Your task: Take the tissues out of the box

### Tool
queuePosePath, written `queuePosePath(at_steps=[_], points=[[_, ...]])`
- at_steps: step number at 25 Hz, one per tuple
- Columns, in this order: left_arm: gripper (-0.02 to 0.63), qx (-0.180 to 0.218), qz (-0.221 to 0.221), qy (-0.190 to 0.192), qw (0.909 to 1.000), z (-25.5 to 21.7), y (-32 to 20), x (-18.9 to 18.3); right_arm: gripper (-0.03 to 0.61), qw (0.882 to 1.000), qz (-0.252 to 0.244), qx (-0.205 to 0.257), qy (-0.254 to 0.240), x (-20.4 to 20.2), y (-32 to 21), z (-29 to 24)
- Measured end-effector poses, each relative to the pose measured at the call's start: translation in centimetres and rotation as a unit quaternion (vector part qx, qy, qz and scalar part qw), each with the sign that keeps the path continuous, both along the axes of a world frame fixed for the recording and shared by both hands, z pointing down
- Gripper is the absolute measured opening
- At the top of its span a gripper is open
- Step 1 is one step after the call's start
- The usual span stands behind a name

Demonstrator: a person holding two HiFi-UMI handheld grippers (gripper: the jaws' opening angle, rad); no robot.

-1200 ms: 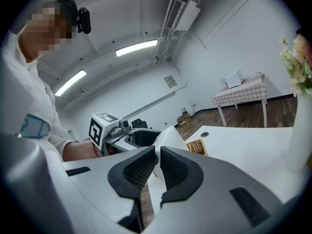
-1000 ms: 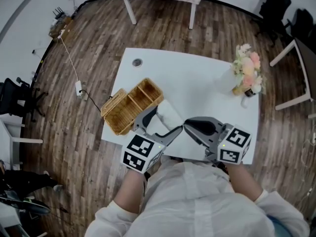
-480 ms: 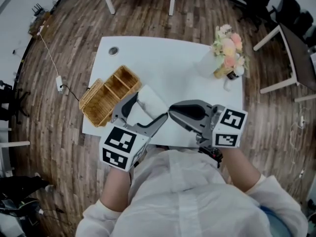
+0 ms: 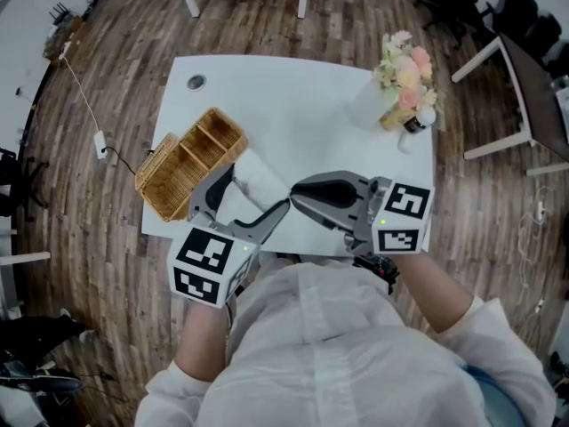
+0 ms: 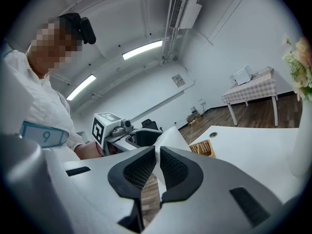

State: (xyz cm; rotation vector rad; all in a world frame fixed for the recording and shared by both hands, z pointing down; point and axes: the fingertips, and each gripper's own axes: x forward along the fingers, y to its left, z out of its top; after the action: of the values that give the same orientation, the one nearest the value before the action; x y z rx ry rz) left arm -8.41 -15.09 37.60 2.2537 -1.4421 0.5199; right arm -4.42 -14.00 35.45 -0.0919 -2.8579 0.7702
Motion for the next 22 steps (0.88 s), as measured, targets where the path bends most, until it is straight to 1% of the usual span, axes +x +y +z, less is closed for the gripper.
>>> queuePosePath(at_steps=[11, 17, 22], points=[[0.413, -0.002, 0.004, -0.007, 1.0, 0.4, 0.1, 0.1, 0.037, 1.0, -0.008, -0.004, 0.012, 0.1, 0.2, 0.6], [0.413, -0.015, 0.008, -0.011, 0.9998, 1.2, 0.4, 0.3, 0.037, 1.0, -0.008, 0.002, 0.028, 0.2, 0.2, 1.2], [0.413, -0.016, 0.01, -0.012, 0.9997, 1.4, 0.5, 0.3, 0.035, 0.999, -0.011, 0.003, 0.032, 0.1, 0.4, 1.5]])
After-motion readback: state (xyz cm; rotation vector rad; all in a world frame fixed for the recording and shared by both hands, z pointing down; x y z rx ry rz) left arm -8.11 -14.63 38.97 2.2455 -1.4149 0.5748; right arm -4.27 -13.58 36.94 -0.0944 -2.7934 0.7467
